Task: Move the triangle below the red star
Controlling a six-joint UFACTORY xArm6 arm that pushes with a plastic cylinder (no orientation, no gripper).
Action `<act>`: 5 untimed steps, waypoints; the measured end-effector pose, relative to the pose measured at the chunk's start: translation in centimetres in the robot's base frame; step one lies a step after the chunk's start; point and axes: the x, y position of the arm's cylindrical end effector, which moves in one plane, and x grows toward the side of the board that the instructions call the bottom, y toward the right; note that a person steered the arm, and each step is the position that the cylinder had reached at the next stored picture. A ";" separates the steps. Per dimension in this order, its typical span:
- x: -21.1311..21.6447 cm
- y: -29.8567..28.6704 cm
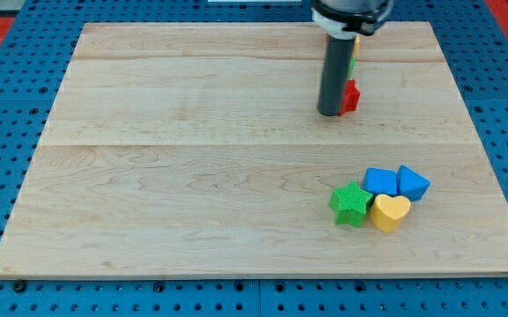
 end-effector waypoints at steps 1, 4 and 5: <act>2.4 3.3; 16.2 9.0; 10.7 2.5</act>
